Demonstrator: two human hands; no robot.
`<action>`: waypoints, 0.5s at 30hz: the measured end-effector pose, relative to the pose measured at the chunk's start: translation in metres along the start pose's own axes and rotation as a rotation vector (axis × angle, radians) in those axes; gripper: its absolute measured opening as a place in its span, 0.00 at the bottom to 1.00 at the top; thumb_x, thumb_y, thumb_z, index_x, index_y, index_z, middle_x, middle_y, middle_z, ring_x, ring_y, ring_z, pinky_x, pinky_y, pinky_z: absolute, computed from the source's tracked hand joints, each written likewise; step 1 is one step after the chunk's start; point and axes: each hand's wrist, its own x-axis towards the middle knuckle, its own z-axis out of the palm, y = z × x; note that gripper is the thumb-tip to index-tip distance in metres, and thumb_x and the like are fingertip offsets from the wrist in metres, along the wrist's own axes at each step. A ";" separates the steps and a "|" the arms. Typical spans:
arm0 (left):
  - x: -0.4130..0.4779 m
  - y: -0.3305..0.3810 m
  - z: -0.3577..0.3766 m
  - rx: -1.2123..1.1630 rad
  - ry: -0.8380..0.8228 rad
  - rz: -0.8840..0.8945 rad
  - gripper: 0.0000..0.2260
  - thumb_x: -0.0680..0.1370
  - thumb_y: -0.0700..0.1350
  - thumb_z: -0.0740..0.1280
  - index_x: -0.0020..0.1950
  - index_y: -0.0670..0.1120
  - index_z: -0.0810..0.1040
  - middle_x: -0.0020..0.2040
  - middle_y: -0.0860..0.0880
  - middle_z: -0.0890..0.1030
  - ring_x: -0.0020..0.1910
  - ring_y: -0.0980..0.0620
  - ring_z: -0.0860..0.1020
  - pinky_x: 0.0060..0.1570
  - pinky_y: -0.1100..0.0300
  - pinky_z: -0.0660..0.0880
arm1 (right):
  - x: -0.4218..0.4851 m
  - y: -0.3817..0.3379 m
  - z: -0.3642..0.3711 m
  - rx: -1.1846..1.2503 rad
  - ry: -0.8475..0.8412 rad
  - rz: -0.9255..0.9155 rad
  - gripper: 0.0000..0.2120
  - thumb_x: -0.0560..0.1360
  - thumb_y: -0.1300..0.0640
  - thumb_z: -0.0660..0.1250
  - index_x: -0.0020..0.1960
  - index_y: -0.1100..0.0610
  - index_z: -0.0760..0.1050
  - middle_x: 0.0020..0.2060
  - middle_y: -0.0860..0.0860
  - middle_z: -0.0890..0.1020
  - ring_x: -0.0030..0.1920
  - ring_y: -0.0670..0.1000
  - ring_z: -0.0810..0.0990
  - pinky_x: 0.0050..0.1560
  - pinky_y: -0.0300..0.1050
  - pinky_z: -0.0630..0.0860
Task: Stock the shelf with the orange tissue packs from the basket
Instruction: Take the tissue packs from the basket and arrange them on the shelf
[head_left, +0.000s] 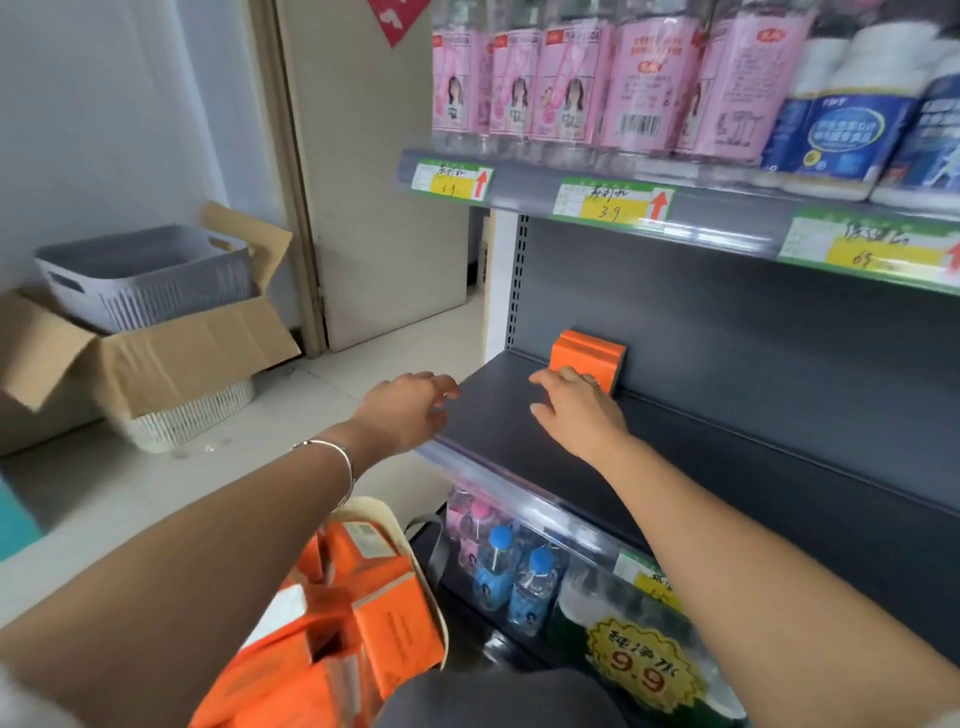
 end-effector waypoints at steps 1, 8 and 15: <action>-0.013 -0.010 -0.001 -0.005 -0.006 -0.022 0.15 0.77 0.43 0.61 0.65 0.50 0.72 0.59 0.49 0.76 0.60 0.46 0.74 0.59 0.53 0.71 | -0.005 -0.011 0.003 -0.001 -0.021 -0.025 0.20 0.80 0.52 0.59 0.71 0.51 0.65 0.65 0.53 0.71 0.65 0.58 0.69 0.59 0.51 0.70; -0.087 -0.068 0.006 -0.022 -0.010 -0.151 0.14 0.79 0.46 0.62 0.64 0.50 0.72 0.57 0.50 0.79 0.56 0.48 0.76 0.55 0.55 0.72 | -0.023 -0.089 0.036 -0.017 -0.157 -0.181 0.19 0.79 0.53 0.60 0.69 0.52 0.67 0.64 0.55 0.72 0.65 0.59 0.69 0.61 0.52 0.71; -0.136 -0.111 0.049 -0.067 -0.119 -0.289 0.14 0.78 0.47 0.61 0.64 0.51 0.73 0.59 0.51 0.78 0.58 0.49 0.75 0.56 0.56 0.71 | -0.035 -0.142 0.095 0.005 -0.279 -0.324 0.19 0.78 0.53 0.60 0.68 0.51 0.68 0.65 0.53 0.73 0.63 0.57 0.71 0.58 0.53 0.73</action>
